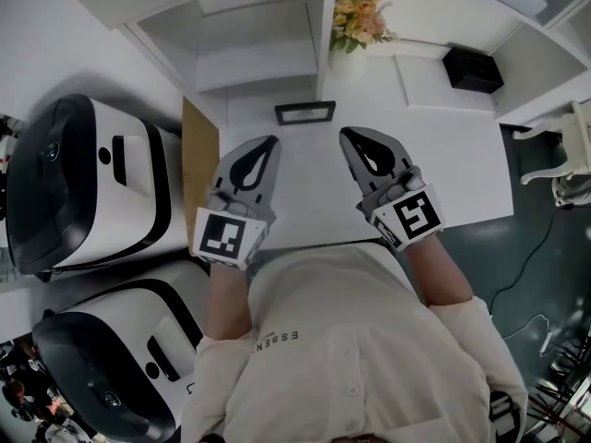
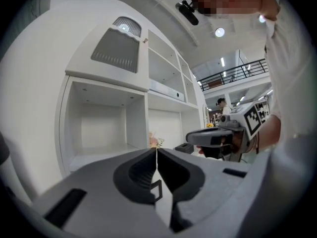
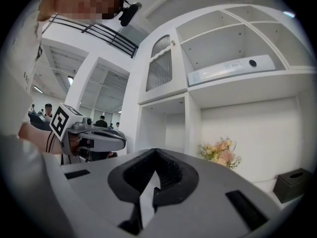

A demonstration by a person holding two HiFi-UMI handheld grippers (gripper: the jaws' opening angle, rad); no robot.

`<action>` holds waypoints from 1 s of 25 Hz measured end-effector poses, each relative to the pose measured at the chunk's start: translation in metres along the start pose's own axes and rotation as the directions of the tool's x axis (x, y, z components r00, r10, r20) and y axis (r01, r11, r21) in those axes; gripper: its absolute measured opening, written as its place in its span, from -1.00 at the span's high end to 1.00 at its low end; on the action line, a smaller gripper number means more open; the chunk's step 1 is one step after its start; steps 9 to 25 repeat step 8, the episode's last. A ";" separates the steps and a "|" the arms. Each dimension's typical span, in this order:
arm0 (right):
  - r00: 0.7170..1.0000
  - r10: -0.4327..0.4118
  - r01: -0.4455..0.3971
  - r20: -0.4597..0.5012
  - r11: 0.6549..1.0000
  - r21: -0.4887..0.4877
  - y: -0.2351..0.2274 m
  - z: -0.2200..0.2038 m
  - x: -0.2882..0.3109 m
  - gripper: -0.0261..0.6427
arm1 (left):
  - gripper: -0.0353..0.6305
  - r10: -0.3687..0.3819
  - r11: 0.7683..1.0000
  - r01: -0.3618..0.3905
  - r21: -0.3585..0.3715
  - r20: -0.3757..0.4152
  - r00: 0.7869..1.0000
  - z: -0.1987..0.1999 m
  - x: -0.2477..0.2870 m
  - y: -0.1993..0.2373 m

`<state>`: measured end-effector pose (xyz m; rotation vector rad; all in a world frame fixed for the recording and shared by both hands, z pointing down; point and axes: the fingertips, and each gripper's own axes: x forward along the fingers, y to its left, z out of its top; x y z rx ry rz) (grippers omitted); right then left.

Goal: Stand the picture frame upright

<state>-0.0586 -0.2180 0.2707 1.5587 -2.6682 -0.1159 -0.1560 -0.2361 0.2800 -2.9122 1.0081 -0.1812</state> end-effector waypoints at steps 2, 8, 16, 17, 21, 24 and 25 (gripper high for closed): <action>1.000 -0.003 0.003 0.002 1.000 0.003 -0.002 0.000 -0.001 0.88 | 0.88 0.000 1.000 0.000 0.010 0.005 1.000 -0.003 0.001 0.002; 1.000 -0.001 0.001 0.003 1.000 0.002 -0.005 -0.001 -0.001 0.88 | 0.88 0.004 1.000 -0.004 0.017 0.012 1.000 0.000 0.005 0.004; 1.000 -0.001 0.001 0.003 1.000 0.002 -0.005 -0.001 -0.001 0.88 | 0.88 0.004 1.000 -0.004 0.017 0.012 1.000 0.000 0.005 0.004; 1.000 -0.001 0.001 0.003 1.000 0.002 -0.005 -0.001 -0.001 0.88 | 0.88 0.004 1.000 -0.004 0.017 0.012 1.000 0.000 0.005 0.004; 1.000 -0.001 0.001 0.003 1.000 0.002 -0.005 -0.001 -0.001 0.88 | 0.88 0.004 1.000 -0.004 0.017 0.012 1.000 0.000 0.005 0.004; 1.000 -0.001 0.001 0.003 1.000 0.002 -0.005 -0.001 -0.001 0.88 | 0.88 0.004 1.000 -0.004 0.017 0.012 1.000 0.000 0.005 0.004; 1.000 -0.001 0.001 0.003 1.000 0.002 -0.005 -0.001 -0.001 0.88 | 0.88 0.004 1.000 -0.004 0.017 0.012 1.000 0.000 0.005 0.004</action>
